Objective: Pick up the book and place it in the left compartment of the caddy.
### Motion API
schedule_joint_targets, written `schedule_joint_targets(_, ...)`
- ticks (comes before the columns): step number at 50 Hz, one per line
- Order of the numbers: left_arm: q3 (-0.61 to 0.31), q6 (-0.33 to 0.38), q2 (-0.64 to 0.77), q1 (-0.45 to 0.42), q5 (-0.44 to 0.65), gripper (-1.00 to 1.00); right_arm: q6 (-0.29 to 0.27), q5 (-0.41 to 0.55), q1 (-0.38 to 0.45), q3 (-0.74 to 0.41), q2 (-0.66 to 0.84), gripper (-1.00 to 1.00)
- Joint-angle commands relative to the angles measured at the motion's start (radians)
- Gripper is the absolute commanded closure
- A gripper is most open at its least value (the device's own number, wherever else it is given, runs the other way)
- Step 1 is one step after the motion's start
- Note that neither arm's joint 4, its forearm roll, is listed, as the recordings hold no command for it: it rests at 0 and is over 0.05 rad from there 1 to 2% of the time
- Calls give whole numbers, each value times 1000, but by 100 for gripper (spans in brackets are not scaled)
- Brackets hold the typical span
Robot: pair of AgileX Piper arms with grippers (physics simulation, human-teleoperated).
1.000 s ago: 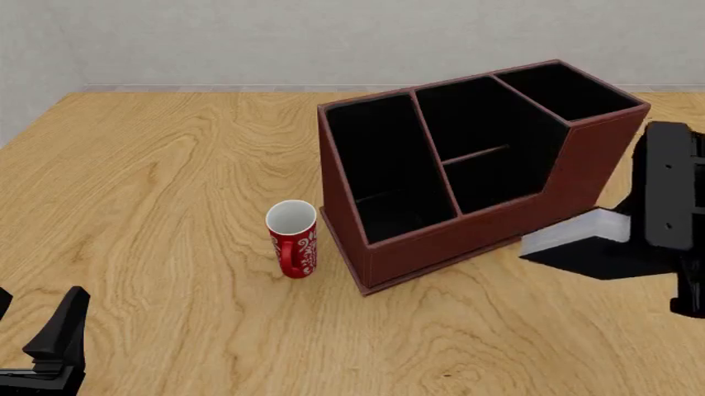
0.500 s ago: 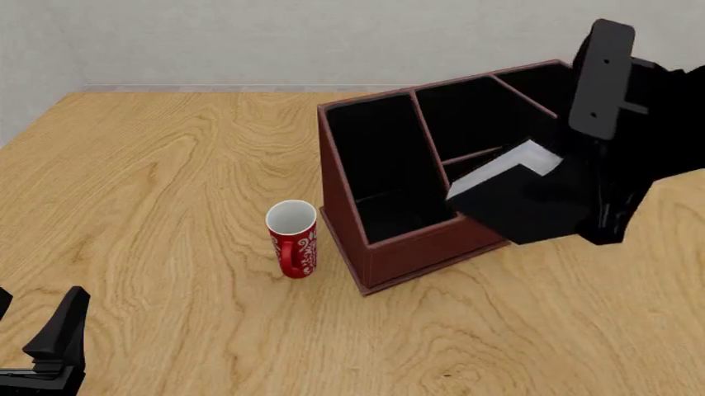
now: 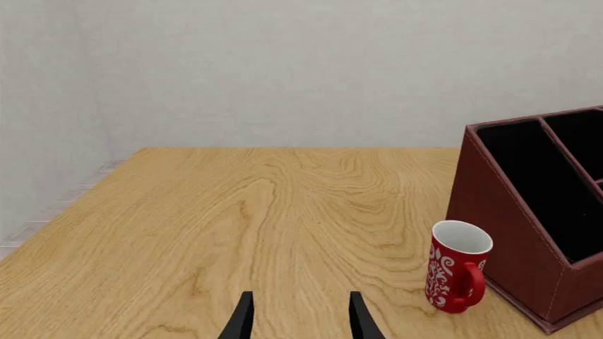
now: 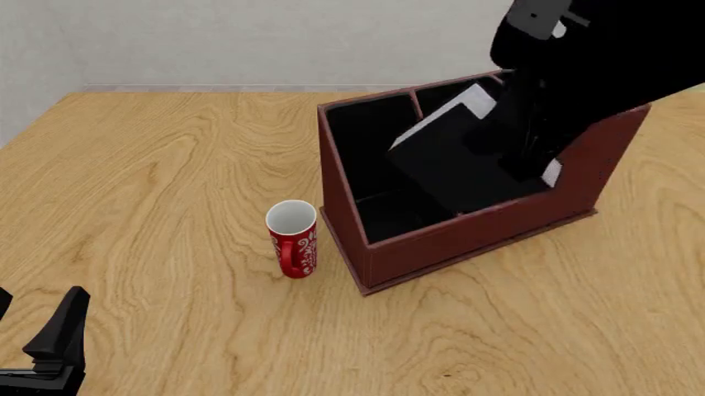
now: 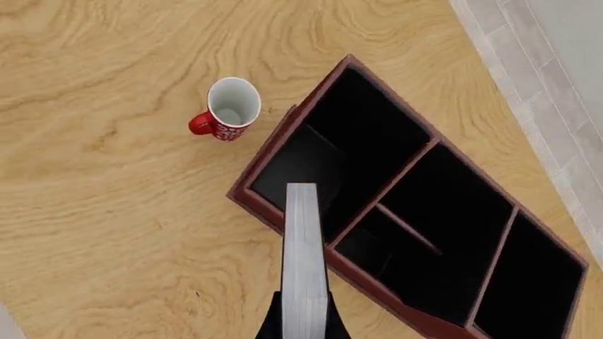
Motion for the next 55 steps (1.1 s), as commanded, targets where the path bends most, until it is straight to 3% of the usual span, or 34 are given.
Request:
schedule_joint_targets(1, 0, 0, 0, 0, 0, -100, 143, 0, 31, -114, 43, 100)
schedule_joint_targets(2, 0, 0, 0, 0, 0, -100, 175, 0, 51, -133, 48, 100)
schedule_joint_targets(3, 0, 0, 0, 0, 0, -100, 163, 0, 41, -125, 49, 100)
schedule_joint_targets(9, 0, 0, 0, 0, 0, -100, 225, 0, 17, -174, 77, 100)
schedule_joint_targets(16, 0, 0, 0, 0, 0, -100, 246, 0, 15, -177, 109, 100)
schedule_joint_targets(17, 0, 0, 0, 0, 0, -100, 194, 0, -31, -165, 115, 100)
schedule_joint_targets(18, 0, 0, 0, 0, 0, -100, 237, 0, -1, -181, 124, 100)
schedule_joint_targets(19, 0, 0, 0, 0, 0, -100, 237, 0, -1, -181, 124, 100)
schedule_joint_targets(21, 0, 0, 0, 0, 0, -100, 207, 0, -21, -184, 136, 100)
schedule_joint_targets(29, 0, 0, 0, 0, 0, -100, 221, 0, -17, -185, 185, 100)
schedule_joint_targets(46, 0, 0, 0, 0, 0, -100, 174, 0, -80, -190, 261, 100)
schedule_joint_targets(55, 0, 0, 0, 0, 0, -100, 193, 0, -62, -197, 296, 100)
